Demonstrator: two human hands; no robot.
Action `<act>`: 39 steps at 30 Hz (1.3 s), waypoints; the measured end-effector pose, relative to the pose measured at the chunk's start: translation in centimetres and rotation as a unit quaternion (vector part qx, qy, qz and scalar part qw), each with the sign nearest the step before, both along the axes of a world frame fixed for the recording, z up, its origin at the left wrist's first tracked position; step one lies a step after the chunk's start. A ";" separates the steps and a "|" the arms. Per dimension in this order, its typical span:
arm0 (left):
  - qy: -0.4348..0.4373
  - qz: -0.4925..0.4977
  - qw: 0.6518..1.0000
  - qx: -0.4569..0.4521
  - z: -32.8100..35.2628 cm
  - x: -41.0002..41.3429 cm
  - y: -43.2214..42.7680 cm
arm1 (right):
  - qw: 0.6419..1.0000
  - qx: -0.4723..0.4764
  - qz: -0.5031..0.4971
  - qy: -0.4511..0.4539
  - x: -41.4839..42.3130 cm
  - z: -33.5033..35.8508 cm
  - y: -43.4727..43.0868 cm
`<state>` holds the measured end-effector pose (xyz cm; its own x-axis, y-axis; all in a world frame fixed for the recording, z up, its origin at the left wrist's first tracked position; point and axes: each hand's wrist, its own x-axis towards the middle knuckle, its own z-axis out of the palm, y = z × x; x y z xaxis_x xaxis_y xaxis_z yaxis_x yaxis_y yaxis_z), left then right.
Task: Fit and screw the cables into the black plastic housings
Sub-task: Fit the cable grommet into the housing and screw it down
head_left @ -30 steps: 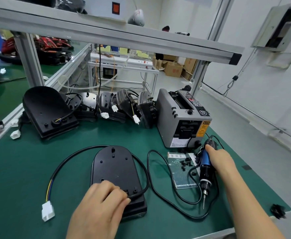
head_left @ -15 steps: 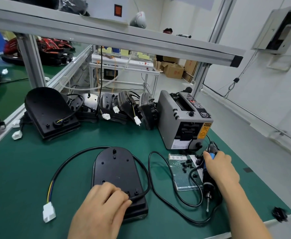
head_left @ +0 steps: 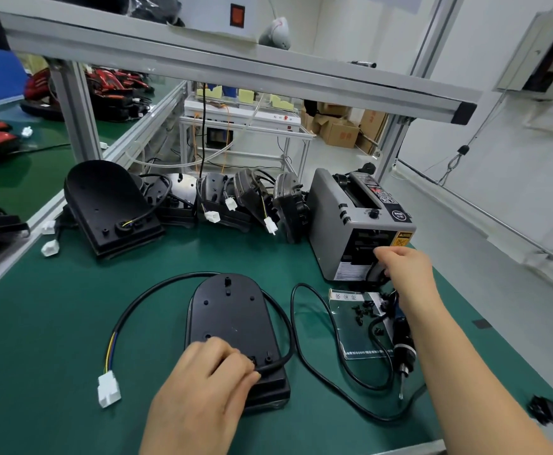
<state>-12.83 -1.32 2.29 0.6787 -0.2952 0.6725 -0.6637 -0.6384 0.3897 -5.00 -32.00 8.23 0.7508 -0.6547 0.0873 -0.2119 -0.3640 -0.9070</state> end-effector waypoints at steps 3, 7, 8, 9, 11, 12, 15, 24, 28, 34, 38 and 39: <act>0.007 0.003 1.000 0.005 0.1 0.0 0.0 | 0.997 0.068 -0.019 0.012 0.9 0.1 -0.3; 0.007 -0.001 1.000 0.002 0.1 0.0 0.0 | 0.991 0.132 -0.038 -0.001 1.9 0.2 -0.5; 0.006 -0.002 1.000 0.001 0.0 0.0 0.0 | 0.989 0.142 -0.041 -0.006 2.1 0.2 -0.5; 0.005 -0.003 1.000 0.000 0.0 0.1 0.0 | 0.988 0.147 -0.044 -0.010 2.3 0.2 -0.4; 0.004 -0.004 1.000 -0.001 0.0 0.1 0.0 | 0.988 0.146 -0.054 -0.018 2.5 0.1 -0.2; 0.005 -0.005 1.000 -0.001 0.0 0.1 0.0 | 0.987 0.147 -0.058 -0.024 2.6 0.0 -0.2; 0.009 -0.005 1.000 -0.004 0.1 0.0 0.0 | 0.984 0.158 -0.074 -0.039 3.0 -0.2 -0.1; 0.014 -0.007 1.000 0.002 0.1 0.1 0.1 | 0.972 0.214 -0.079 -0.052 3.5 -0.5 -0.2; 0.011 -0.006 1.000 0.003 0.1 0.1 0.1 | 0.967 0.236 -0.084 -0.054 3.6 -0.4 -0.1; 0.001 0.003 1.000 0.004 0.0 0.2 0.0 | 0.957 0.268 -0.096 -0.061 3.4 -0.2 0.4; -0.006 -0.004 1.000 -0.005 -0.1 0.3 0.0 | 0.946 0.296 -0.107 -0.073 3.5 -0.1 0.7; -0.004 -0.006 1.000 -0.004 0.0 0.3 0.0 | 0.944 0.302 -0.112 -0.077 3.6 -0.2 0.8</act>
